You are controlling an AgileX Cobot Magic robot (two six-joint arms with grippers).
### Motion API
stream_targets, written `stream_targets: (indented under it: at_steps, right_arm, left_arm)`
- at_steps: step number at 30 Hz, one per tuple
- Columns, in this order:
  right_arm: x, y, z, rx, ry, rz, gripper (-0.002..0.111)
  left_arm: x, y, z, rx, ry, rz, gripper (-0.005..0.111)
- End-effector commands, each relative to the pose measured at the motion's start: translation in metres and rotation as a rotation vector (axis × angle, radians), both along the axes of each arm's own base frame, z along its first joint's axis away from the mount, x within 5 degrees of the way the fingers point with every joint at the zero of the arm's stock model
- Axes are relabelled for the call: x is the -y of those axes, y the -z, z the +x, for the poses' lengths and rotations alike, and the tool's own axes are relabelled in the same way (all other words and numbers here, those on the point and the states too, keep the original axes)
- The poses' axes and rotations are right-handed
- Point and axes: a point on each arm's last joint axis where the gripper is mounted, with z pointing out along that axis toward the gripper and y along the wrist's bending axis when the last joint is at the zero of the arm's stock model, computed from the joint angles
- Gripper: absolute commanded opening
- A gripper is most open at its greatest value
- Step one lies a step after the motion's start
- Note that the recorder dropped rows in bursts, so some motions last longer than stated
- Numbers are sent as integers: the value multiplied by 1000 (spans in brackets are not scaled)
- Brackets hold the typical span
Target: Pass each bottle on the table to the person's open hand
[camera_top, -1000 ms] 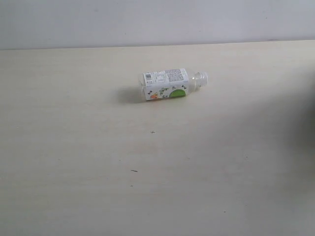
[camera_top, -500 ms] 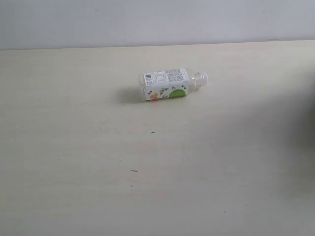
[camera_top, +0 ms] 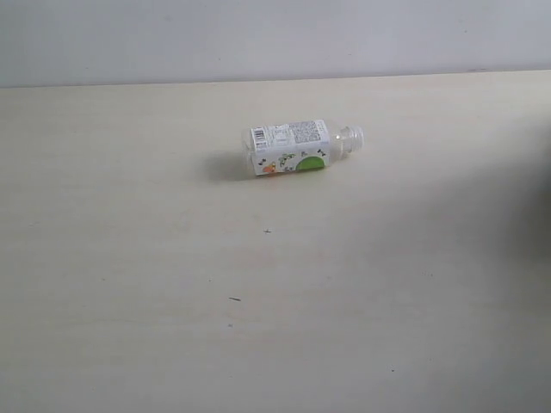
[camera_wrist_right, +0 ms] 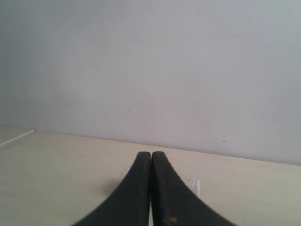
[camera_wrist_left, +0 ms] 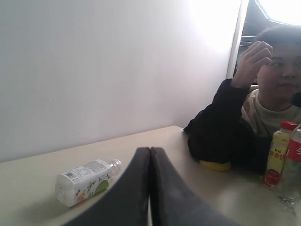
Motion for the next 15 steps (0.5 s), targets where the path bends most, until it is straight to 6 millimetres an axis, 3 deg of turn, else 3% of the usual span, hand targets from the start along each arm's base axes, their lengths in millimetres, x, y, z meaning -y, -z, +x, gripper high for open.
stream_targets:
  at_steps: [1,5,9,15]
  right_arm:
    - [0,1,0,5,4,-6,0]
    - [0,1,0,7,5,-10,0]
    - [1,-3,-1,87,16,-128,0]
    - [1,-5,-2,87,12,-120,0]
  left_arm:
    - [0,0,-1,0,6,-10,0]
    - [0,0,-1,0,6,-10,0]
    - [0,0,-1,0,6,-10,0]
    - [0,0,-1,0,6,-10,0]
